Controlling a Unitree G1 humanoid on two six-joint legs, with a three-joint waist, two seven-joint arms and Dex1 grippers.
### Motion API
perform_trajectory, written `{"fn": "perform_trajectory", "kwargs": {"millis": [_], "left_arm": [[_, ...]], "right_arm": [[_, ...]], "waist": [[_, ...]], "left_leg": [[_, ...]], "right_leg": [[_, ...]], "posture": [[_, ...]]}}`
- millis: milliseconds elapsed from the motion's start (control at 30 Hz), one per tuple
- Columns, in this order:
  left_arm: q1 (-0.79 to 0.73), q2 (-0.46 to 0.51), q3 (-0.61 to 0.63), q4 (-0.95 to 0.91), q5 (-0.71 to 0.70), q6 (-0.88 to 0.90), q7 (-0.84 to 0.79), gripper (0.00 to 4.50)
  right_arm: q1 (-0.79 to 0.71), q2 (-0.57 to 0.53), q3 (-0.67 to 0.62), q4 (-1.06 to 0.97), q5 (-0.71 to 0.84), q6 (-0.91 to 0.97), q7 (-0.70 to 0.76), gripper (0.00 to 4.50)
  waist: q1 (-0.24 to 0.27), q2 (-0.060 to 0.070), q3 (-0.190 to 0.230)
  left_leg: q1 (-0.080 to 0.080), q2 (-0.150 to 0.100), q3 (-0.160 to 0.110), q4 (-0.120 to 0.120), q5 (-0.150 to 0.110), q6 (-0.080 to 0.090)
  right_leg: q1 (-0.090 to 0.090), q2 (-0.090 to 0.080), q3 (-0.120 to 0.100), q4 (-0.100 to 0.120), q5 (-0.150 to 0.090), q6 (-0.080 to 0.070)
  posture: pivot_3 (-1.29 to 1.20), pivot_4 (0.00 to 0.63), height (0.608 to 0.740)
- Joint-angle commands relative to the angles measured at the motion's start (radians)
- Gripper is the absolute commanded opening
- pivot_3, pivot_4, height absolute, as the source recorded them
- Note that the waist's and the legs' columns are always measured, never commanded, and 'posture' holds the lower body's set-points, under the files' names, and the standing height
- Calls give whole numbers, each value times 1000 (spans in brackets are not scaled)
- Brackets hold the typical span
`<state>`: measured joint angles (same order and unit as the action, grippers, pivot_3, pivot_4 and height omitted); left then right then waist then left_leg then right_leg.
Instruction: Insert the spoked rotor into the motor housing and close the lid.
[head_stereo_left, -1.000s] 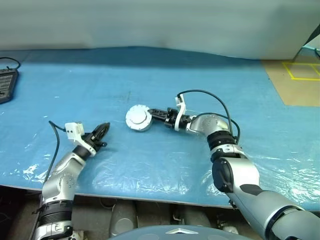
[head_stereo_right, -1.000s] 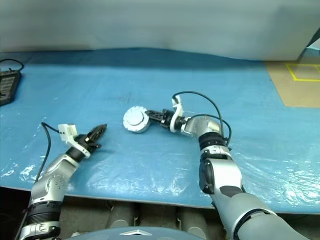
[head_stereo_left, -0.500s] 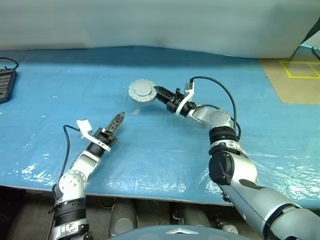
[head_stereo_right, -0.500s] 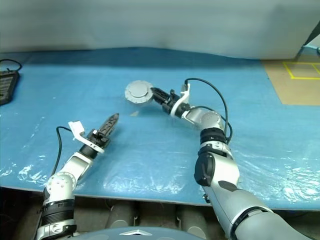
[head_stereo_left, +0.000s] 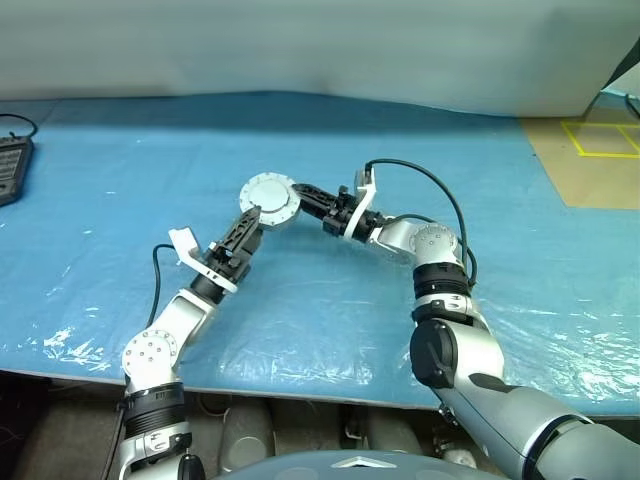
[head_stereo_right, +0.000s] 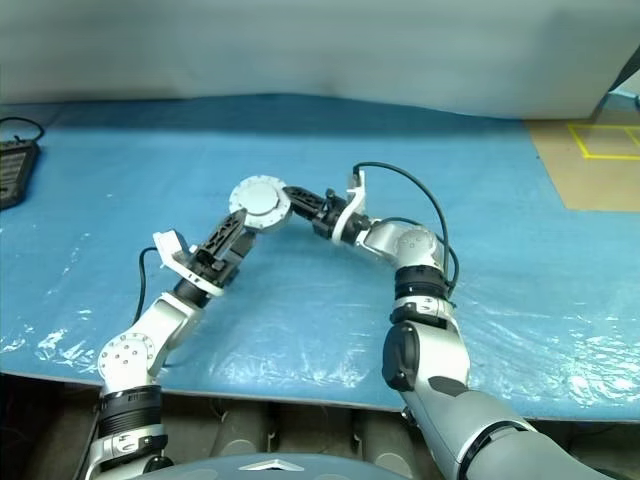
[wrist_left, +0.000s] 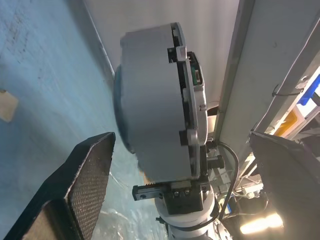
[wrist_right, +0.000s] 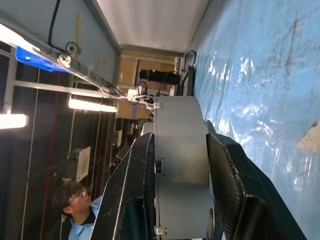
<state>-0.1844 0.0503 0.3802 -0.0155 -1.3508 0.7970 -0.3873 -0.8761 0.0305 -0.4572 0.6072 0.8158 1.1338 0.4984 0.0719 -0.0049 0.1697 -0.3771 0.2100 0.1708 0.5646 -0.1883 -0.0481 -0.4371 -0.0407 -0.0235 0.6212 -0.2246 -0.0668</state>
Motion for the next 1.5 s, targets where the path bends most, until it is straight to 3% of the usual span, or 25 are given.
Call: {"fn": "perform_trajectory", "kwargs": {"millis": [33, 200, 300, 433, 467, 700, 733, 867, 1033, 1167, 1300, 1500], "left_arm": [[-14, -5, -24, -14, 31, -25, -15, 4470], [-19, -13, -39, 19, 89, -65, -32, 4470], [-14, -15, -44, 24, 105, -74, -58, 3939], [-14, -27, -19, 37, 92, -90, -62, 2622], [-14, -27, -17, 37, 88, -87, -64, 2488], [-28, -39, -4, 63, 105, -120, -13, 2488], [-29, -39, -3, 67, 111, -127, -12, 2488], [-36, -33, 3, 82, 141, -157, -13, 2488], [-79, -45, 45, 121, 203, -281, -1, 2488], [-188, -33, 144, 229, 279, -479, 71, 2488], [-307, 30, 223, 377, 317, -574, 130, 2488], [-508, 178, 278, 755, 438, -694, 203, 2488]], "right_arm": [[8, 19, 28, -112, 64, 32, 44, 1271], [25, 23, 40, -147, 74, 39, 40, 1271], [30, 23, 48, -161, 73, 40, 42, 1271], [32, 19, 49, -153, 70, 32, 38, 1271], [32, 18, 50, -151, 69, 31, 38, 1271], [48, 4, 99, -164, 37, -22, 82, 1271], [47, 1, 103, -159, 33, -31, 80, 1937], [39, -11, 130, -126, -24, -124, 66, 3196], [24, -35, 157, -51, -120, -284, 50, 3196], [20, -74, 171, -8, -172, -377, 72, 3196], [13, -100, 134, 20, -158, -392, 76, 3196], [51, -121, 143, -30, -157, -378, 101, 3196]], "waist": [[1, 0, 0], [1, 0, 0], [2, 0, 0], [2, 0, 0], [1, 0, 0], [1, 0, 0], [1, 0, 0], [-2, 0, 0], [-3, 0, 0], [-2, -2, 1], [-3, -2, 1], [0, -3, 1]], "left_leg": [[0, 0, 0, 0, 0, 0], [0, -1, 0, 0, 0, 0], [0, -1, -1, 0, 0, 0], [0, -1, -1, 0, 0, 0], [0, -1, -1, 0, 0, 0], [1, -1, -2, 0, 0, 0], [1, -1, -2, 1, 0, 0], [1, -2, -2, 1, 0, 0], [1, -2, -2, 1, 0, 0], [1, -2, -4, 2, 0, 0], [0, -3, -6, 4, 0, 0], [0, -4, -9, 6, 1, 1]], "right_leg": [[0, 0, 0, 0, 0, 0], [1, 0, 0, -1, 1, 2], [1, 0, 0, -1, 1, 2], [2, 0, 0, -1, 1, 2], [2, 0, 0, -1, 1, 2], [2, -1, 0, -1, 1, 2], [2, -1, 0, -1, 1, 3], [3, 0, 0, -1, 2, 3], [3, -1, 1, -1, 2, 3], [4, 0, 0, -1, 2, 3], [5, 0, 0, 0, 3, 4], [6, 0, 0, 2, 3, 5]], "posture": [[0, 150, 740], [0, 150, 740], [0, 150, 740], [0, 150, 740], [0, 150, 740], [0, 150, 740], [0, 150, 740], [0, 150, 740], [0, 150, 740], [0, 150, 740], [0, 150, 740], [0, 150, 740]]}}
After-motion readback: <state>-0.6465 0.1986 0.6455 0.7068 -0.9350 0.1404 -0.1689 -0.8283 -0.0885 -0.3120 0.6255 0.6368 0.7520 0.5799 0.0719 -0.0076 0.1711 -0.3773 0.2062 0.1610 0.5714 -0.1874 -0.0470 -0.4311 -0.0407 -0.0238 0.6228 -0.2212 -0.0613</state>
